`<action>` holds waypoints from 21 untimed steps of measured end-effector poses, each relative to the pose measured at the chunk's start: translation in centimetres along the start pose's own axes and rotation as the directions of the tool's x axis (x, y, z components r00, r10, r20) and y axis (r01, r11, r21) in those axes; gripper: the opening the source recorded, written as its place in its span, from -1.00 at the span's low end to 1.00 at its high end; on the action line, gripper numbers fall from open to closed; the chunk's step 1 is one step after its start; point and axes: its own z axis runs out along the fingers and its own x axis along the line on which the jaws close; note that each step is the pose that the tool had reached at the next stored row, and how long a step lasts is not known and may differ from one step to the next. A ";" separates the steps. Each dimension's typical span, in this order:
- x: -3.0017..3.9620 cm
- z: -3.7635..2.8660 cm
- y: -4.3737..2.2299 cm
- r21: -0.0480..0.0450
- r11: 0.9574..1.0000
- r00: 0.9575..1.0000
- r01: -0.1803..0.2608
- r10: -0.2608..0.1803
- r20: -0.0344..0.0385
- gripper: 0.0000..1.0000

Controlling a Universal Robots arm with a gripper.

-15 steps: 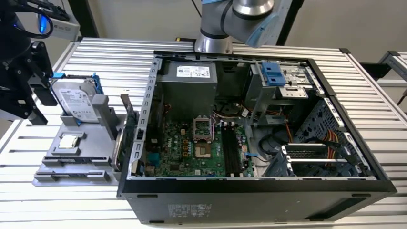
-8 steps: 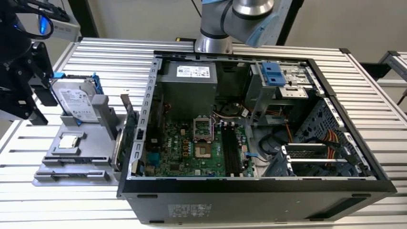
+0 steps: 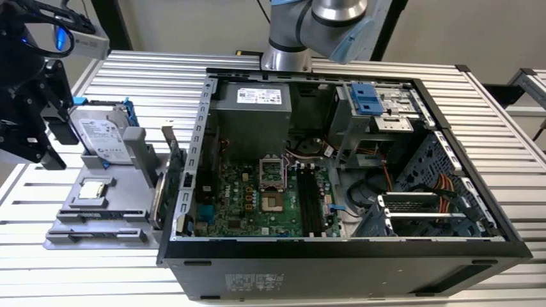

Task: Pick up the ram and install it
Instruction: 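Pick up the ram and move it above insertion slot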

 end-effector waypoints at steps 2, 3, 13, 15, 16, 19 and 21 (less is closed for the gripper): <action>0.00 0.13 0.01 0.000 1.000 1.000 0.000 0.000 0.000 1.00; 0.00 0.19 0.01 0.000 1.000 1.000 0.000 0.000 0.000 1.00; 0.12 1.14 0.13 0.000 1.000 1.000 0.000 0.000 0.000 1.00; 0.21 1.43 0.14 0.001 1.000 1.000 0.000 0.000 0.000 1.00; 0.23 1.59 0.14 0.002 1.000 1.000 0.000 0.000 0.000 1.00; 0.26 2.02 0.13 0.008 1.000 1.000 0.001 -0.001 0.000 1.00; 0.26 2.29 0.13 0.014 1.000 1.000 0.002 -0.002 0.000 1.00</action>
